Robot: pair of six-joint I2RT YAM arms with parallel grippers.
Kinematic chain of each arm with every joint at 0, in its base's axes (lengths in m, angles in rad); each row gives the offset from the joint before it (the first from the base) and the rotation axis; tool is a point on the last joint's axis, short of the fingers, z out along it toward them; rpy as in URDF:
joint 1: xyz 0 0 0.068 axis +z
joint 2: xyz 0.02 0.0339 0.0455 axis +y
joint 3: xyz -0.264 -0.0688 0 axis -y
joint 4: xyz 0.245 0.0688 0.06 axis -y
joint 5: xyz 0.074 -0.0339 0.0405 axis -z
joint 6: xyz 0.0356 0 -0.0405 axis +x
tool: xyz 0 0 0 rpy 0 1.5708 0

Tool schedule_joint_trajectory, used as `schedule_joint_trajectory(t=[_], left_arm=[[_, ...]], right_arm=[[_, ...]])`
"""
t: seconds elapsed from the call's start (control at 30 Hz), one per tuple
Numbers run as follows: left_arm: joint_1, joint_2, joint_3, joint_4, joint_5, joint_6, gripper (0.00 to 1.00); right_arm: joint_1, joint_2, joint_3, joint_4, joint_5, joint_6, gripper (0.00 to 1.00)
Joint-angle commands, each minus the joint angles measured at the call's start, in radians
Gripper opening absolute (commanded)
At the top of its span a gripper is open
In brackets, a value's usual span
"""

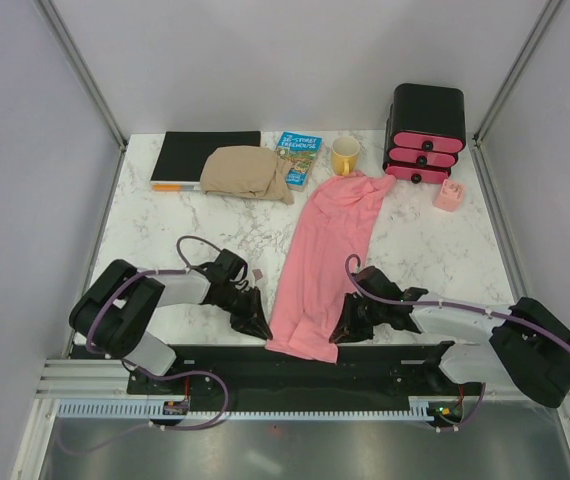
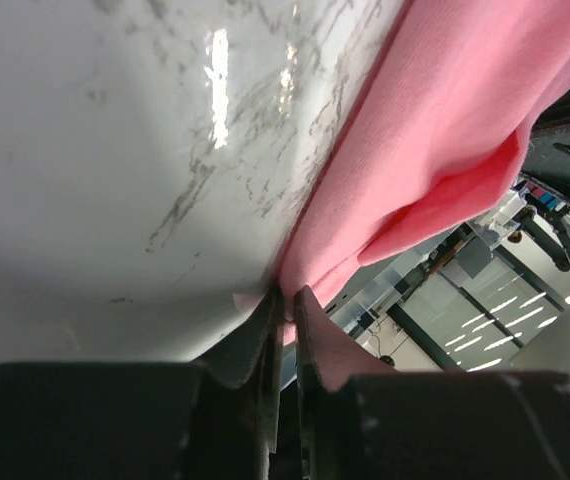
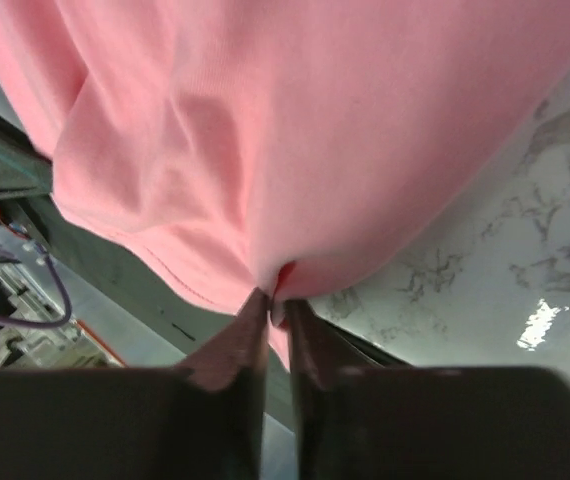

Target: Fold and stack the t-shirts

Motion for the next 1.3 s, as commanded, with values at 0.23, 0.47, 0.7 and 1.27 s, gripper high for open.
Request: schedule_joint_trajectory(t=[0.23,0.47,0.7,1.27], left_arm=[[-0.012,0.016,0.013,-0.008,-0.057,0.014,0.02],[-0.013,-0.053,0.091,-0.035,-0.051,0.011,0.02],[-0.013,-0.037,0.152,-0.037,-0.03,0.005,0.02],[-0.012,-0.051,0.451,-0.178,-0.099,0.031,0.02]], right_arm=[[0.008,-0.066,0.022,-0.154,0.12,-0.027,0.02],[0.008,-0.137,0.062,-0.199,0.132,-0.023,0.0],[0.008,-0.128,0.091,-0.19,0.122,-0.024,0.0],[-0.009,-0.067,0.393,-0.329,0.234,-0.139,0.0]])
